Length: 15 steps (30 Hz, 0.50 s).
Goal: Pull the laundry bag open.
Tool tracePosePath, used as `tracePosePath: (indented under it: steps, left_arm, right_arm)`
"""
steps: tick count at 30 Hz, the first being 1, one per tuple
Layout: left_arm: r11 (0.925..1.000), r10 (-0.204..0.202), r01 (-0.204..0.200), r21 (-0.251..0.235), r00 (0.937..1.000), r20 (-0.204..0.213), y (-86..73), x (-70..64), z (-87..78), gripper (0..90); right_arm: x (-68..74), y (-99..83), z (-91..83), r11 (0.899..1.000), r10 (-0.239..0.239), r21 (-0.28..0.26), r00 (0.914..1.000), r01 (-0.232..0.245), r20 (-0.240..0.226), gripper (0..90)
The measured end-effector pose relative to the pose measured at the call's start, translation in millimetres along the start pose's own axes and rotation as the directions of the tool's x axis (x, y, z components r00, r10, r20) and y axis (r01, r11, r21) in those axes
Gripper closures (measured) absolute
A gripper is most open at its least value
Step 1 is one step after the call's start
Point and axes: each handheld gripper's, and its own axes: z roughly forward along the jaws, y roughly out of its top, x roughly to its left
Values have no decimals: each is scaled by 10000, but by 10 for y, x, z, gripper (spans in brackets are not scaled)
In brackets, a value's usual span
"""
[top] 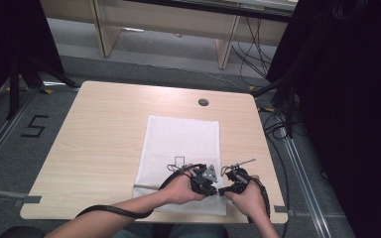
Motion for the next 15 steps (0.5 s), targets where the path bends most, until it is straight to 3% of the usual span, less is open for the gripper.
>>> tracePosePath:
  steps: [4,15]
  left_arm:
    - [9993,369,-369,-33,9993,81,-18,-6,13,777]
    - [9999,131,-131,-20,9999,92,-4,-15,-14,870]
  right_arm:
    - [-3,1,-1,10000,55,29,10000,-55,-9,900]
    - [-4,-1,-2,10000,26,44,10000,-26,12,900]
